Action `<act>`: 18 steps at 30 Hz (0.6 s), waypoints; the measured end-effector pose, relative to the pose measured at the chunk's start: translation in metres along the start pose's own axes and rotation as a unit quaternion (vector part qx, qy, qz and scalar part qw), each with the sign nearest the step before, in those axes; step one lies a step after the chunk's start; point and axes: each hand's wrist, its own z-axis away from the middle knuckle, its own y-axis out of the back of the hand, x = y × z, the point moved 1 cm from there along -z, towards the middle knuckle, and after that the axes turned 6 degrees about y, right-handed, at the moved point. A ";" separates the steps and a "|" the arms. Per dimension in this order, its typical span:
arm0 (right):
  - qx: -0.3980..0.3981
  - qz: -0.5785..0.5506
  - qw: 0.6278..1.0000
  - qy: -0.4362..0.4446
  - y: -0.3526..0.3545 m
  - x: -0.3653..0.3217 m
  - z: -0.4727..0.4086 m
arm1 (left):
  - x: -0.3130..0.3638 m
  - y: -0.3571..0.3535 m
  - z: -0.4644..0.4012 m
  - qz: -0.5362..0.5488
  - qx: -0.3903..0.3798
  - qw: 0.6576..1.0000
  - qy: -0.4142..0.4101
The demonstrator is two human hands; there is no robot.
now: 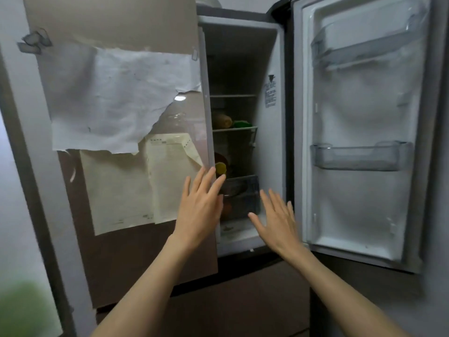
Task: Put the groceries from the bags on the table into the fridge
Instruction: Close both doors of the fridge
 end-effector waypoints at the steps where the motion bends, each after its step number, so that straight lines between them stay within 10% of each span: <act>1: 0.016 0.016 1.000 0.003 0.012 0.013 0.008 | 0.012 -0.009 0.002 0.007 0.004 1.000 -0.013; 9: 0.144 0.064 0.987 0.021 0.106 0.120 0.058 | 0.146 -0.072 0.003 0.080 -0.085 0.992 -0.039; 18: 0.197 -0.024 0.975 -0.103 0.179 0.243 0.056 | 0.279 -0.083 -0.051 0.117 0.025 0.993 0.011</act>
